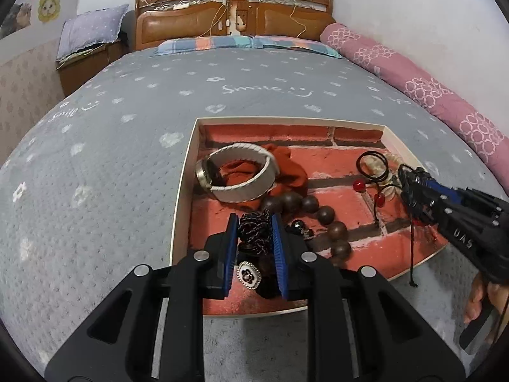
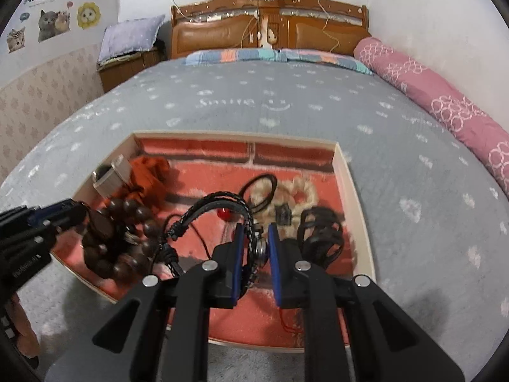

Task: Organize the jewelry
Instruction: 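Lower charm and braided bracelet into the tray and open both tools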

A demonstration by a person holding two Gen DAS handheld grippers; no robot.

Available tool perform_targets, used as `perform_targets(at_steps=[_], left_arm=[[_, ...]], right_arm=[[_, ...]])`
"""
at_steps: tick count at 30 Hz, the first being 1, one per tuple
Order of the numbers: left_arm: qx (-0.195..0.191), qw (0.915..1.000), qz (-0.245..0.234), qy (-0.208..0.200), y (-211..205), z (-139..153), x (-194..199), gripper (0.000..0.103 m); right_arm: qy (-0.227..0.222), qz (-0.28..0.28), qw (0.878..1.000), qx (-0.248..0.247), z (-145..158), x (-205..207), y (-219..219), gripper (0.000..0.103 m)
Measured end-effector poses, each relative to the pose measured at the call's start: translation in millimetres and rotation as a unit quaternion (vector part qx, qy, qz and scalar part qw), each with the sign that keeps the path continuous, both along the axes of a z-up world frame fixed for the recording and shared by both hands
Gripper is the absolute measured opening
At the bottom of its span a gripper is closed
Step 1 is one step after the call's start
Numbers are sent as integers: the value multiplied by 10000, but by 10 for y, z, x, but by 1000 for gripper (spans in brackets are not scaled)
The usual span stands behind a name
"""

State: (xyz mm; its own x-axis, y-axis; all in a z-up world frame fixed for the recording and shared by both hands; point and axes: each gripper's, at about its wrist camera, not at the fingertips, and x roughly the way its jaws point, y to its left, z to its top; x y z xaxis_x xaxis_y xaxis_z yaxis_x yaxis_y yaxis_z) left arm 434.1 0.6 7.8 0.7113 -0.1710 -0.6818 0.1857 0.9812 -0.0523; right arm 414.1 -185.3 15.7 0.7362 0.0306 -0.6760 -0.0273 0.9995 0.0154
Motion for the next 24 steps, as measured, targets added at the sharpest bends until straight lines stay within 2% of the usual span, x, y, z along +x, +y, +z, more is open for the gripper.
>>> perform_targets(at_steps=[4,7,9,11,13,17,18,20,22,24], left_arm=[[174,9998,-22,-12,-17,-54,-3,20],[148,9999,-5,17,-11,-72,12,21],[140,9999,-4,29,-4,-73,7,22],[110,9999,10,13,11,-65,-7,24],[61,10000,25,9,33,-52,-23,32],[-31,10000,24,-65,54,23,-126,35],[-44,9999,31,-105,59,54,-172,39],[-113,9996,51,-250,96,148,-328,53],[-132,9987,152,-478,161,250,-547,77],[-223,9976,188,-631,223,339,-770,83]], right_arm=[[212,61,9998,-12,-111,34,4,16],[284,9,9995,-119,-152,64,-3,16],[361,43,9993,-15,-155,76,-33,17],[398,89,9991,84,-139,78,-62,23],[373,91,9992,108,-102,36,-87,45],[266,186,9993,207,27,-97,-144,48],[231,202,9992,249,63,-142,-168,49],[100,201,9993,310,161,-312,-239,57],[-28,210,9992,338,241,-507,-292,63],[-142,236,9988,402,311,-738,-358,67]])
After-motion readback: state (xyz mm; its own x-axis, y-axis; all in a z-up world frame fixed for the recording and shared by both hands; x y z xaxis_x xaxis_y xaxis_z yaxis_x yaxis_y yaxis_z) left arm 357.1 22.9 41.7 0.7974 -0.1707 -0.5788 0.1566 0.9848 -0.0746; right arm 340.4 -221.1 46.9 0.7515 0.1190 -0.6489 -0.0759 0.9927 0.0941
